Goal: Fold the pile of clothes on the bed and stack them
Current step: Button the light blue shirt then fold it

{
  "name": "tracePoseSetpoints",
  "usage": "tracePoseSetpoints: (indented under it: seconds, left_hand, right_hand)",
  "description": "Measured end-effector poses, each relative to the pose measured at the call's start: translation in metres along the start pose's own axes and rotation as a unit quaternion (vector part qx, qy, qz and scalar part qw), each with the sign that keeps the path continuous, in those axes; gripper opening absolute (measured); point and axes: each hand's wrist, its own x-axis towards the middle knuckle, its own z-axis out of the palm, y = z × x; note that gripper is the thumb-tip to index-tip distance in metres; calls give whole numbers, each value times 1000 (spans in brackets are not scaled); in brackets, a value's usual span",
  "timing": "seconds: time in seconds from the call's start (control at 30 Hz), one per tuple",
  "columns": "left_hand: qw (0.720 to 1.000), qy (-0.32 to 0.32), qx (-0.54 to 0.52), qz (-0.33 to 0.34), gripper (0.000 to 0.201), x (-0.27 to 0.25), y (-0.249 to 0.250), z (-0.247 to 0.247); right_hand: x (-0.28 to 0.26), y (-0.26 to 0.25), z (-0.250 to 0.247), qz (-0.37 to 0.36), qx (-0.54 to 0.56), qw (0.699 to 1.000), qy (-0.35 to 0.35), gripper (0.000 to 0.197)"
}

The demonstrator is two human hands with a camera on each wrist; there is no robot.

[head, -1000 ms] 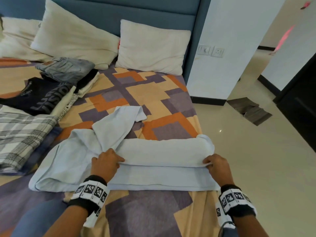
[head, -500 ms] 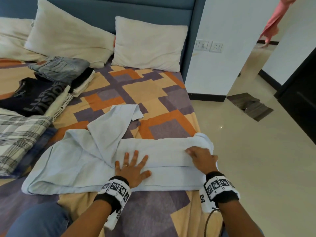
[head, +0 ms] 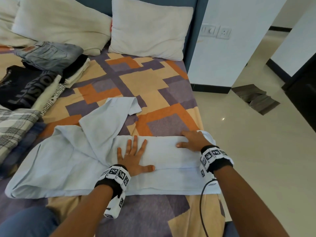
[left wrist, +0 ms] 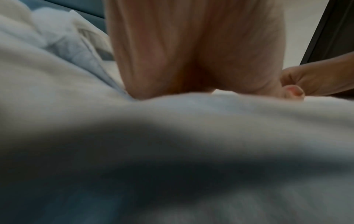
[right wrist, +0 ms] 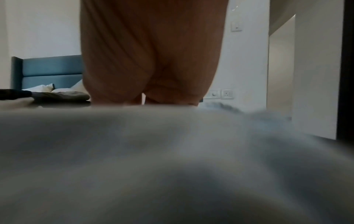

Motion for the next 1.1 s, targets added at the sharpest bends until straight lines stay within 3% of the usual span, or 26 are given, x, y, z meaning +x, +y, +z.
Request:
tracePoseSetpoints:
  seconds: [0.17, 0.4, 0.47, 0.57, 0.63, 0.7, 0.77, 0.87, 1.0, 1.1]
  left_hand:
    - [1000, 15, 5, 1, 137, 3, 1, 5]
    - [1000, 28, -1, 4, 133, -1, 4, 4]
    - [1000, 31, -1, -1, 133, -2, 5, 4]
    - [999, 33, -6, -1, 133, -1, 4, 6]
    - [999, 34, -9, -5, 133, 0, 4, 7]
    - [999, 33, -8, -7, 132, 0, 4, 7]
    - [1000, 29, -8, -8, 132, 0, 4, 7]
    - [1000, 17, -7, -7, 136, 0, 4, 4]
    - [1000, 3, -14, -5, 143, -5, 5, -3]
    - [998, -51, -41, 3, 145, -15, 2, -9]
  right_hand:
    - [-16, 41, -34, 103, -97, 990, -24, 48]
    - [-51, 95, -71, 279, -146, 934, 169, 43]
    - [-55, 92, -65, 270, -96, 933, 219, 39]
    - [-58, 57, -43, 124, 51, 956, 263, 38]
    - [-60, 15, -19, 4, 134, 964, 231, 72]
    - [-60, -21, 8, -66, 106, 986, 108, 103]
    - [-64, -40, 27, -76, 1, 997, -29, 94]
    - [-72, -24, 40, 4, 34, 996, -80, 64]
    - [-85, -5, 37, 181, 103, 975, -81, 70]
    - [-89, -30, 27, 279, 79, 956, -49, 76]
